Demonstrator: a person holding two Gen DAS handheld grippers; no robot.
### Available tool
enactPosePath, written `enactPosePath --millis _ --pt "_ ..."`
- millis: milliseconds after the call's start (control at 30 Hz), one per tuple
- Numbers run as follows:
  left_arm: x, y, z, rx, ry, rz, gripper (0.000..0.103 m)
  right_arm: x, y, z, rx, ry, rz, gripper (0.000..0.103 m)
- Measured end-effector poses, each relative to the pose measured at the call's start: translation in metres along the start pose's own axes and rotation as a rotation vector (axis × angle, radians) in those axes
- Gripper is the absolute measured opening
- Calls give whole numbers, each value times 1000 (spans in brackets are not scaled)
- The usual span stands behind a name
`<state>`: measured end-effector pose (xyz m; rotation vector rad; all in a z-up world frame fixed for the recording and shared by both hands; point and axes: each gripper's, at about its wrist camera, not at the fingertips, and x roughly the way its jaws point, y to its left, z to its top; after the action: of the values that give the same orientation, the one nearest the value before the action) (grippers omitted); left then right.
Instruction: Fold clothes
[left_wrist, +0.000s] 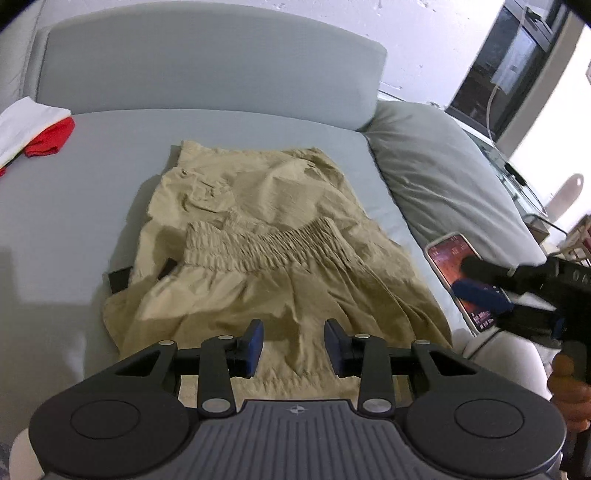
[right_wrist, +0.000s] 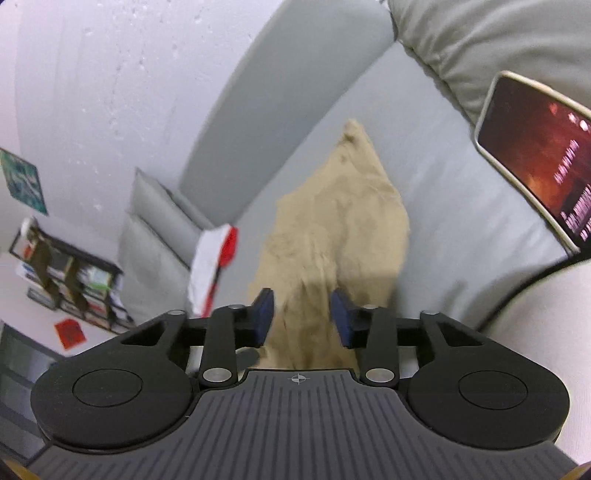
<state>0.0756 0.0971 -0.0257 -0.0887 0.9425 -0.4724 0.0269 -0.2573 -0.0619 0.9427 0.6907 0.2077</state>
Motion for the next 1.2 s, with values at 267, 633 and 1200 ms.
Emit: enactPosePath --millis 267,633,1200 --pt "26 1 32 -21 -7 -109 12 45 23 45 -156 -75 -75 39" --pt "113 2 41 -40 147 -146 15 192 -11 64 -222 313 -104 0" --pt "105 -23 53 50 53 -135 9 156 -37 115 -108 34 -201 53"
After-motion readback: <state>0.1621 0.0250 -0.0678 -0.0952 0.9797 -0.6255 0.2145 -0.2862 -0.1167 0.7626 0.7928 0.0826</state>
